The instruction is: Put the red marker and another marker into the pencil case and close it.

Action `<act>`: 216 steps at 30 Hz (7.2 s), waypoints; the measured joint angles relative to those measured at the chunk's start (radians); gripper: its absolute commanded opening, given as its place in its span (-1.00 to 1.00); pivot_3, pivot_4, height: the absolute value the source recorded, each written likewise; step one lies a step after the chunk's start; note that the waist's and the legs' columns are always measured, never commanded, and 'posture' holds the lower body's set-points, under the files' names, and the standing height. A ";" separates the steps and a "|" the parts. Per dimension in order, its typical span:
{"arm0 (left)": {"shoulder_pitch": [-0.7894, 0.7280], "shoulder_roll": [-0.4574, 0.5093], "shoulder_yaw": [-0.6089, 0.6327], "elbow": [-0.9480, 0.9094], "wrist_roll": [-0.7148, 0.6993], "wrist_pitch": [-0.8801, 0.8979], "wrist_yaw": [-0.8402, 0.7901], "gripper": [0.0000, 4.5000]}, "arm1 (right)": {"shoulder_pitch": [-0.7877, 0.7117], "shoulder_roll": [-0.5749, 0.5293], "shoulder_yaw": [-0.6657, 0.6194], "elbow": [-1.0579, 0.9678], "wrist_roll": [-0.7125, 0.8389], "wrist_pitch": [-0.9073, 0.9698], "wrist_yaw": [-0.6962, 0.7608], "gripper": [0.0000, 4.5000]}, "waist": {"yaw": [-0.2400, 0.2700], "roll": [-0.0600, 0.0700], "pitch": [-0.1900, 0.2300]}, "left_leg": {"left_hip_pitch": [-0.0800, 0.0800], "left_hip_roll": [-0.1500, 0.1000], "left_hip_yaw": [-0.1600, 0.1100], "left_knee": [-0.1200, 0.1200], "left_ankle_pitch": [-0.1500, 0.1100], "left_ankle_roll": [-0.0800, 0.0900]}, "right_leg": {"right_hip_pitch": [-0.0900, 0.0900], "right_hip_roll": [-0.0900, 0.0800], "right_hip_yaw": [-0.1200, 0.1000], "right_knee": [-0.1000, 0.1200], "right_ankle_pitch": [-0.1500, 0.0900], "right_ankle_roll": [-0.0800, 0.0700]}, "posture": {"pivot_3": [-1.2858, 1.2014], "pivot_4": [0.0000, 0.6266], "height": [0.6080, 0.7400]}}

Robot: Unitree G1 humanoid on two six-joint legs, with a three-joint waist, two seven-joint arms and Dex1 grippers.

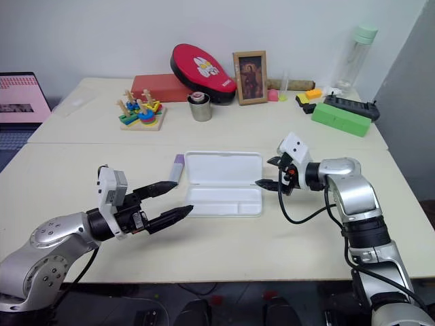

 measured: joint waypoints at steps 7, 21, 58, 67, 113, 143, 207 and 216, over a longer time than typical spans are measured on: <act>-0.138 -0.017 -0.074 0.081 0.029 -0.011 -0.043 1.00 | 0.047 0.137 -0.027 -0.031 -0.065 0.219 -0.345 0.99 | -0.003 0.000 0.000 | -0.001 0.000 0.000 0.000 0.000 0.000 | -0.001 0.000 0.000 0.000 0.000 0.000 | 0.03 -0.52 1.00; -0.191 -0.048 -0.114 0.113 0.045 -0.022 -0.067 1.00 | 0.036 0.241 -0.021 0.091 -0.064 0.201 -0.576 0.29 | -0.002 -0.001 -0.001 | -0.001 0.000 0.000 0.000 0.000 0.000 | -0.002 0.000 0.000 0.001 0.000 0.000 | 0.03 -0.52 1.00; 0.149 -0.054 0.145 0.010 0.013 -0.005 0.037 1.00 | -0.131 0.097 0.366 -0.054 0.020 -0.269 -0.052 -0.88 | -0.017 -0.002 -0.001 | -0.001 0.000 0.000 -0.001 0.000 0.001 | -0.005 0.000 0.000 -0.001 -0.001 -0.001 | 0.03 -0.52 1.00; 0.233 -0.060 0.206 -0.051 -0.017 0.000 0.098 1.00 | -0.222 0.162 0.470 0.296 -0.130 -0.536 -0.008 -0.88 | -0.016 -0.002 -0.001 | -0.001 0.001 0.000 0.000 0.000 0.000 | -0.004 0.000 0.000 0.000 0.000 0.000 | 0.03 -0.52 1.00; -0.260 -0.220 -0.056 0.512 0.351 0.036 0.477 1.00 | -0.143 0.165 0.150 -0.165 0.236 0.057 -0.082 0.99 | 0.001 -0.003 -0.002 | -0.002 0.000 -0.001 -0.001 0.000 0.000 | -0.003 0.000 -0.001 0.001 0.000 0.000 | 0.03 -0.52 1.00; -0.330 -0.276 -0.025 0.589 0.423 -0.079 0.485 -0.46 | -0.142 0.131 0.138 -0.181 0.291 0.055 -0.136 1.00 | 0.001 -0.003 -0.002 | -0.002 0.000 -0.001 -0.001 0.000 0.000 | -0.004 0.000 -0.001 0.001 0.000 0.000 | 0.03 -0.52 1.00; -0.638 0.029 -0.519 0.752 0.668 -0.368 -0.629 -0.46 | 0.135 -0.186 -0.028 -0.463 0.486 0.148 -0.186 1.00 | 0.001 -0.001 0.000 | -0.003 0.000 0.000 0.000 0.000 0.001 | -0.004 0.001 0.000 0.001 -0.001 -0.001 | 0.03 -0.52 1.00; -0.639 0.024 -0.518 0.752 0.666 -0.351 -0.628 0.24 | 0.135 -0.186 -0.027 -0.463 0.486 0.147 -0.185 1.00 | 0.001 -0.001 0.000 | -0.003 0.000 0.000 0.000 0.000 0.001 | -0.004 0.001 0.000 0.001 -0.001 -0.001 | 0.03 -0.52 1.00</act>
